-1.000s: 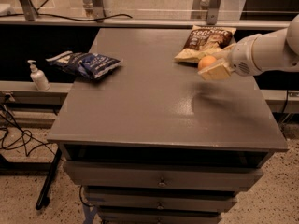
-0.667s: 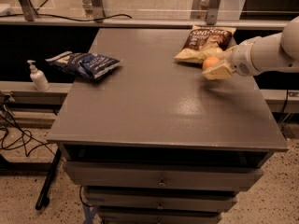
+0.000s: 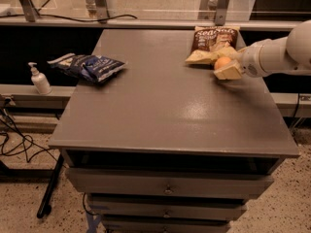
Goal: Move orange near brown chip bag
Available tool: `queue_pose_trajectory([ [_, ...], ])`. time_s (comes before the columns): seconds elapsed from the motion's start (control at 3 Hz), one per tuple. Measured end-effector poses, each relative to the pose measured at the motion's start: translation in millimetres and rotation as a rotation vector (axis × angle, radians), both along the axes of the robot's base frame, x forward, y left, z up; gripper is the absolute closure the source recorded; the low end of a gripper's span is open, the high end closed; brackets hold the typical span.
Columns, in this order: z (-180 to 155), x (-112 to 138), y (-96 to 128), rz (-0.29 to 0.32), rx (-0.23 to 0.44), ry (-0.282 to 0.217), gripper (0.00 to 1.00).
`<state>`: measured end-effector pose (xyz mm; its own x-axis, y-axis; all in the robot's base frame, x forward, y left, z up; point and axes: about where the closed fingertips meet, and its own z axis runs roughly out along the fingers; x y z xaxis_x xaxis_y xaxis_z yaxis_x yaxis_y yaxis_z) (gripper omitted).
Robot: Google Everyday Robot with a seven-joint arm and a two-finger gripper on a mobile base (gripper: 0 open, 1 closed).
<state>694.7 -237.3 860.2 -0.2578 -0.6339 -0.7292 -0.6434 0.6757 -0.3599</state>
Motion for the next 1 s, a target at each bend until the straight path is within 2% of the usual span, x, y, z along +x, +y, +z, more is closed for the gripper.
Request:
queue_pose_trajectory([
  [1.0,0.7,18.6,-0.5,-0.014,0.017,-0.021,0.13],
])
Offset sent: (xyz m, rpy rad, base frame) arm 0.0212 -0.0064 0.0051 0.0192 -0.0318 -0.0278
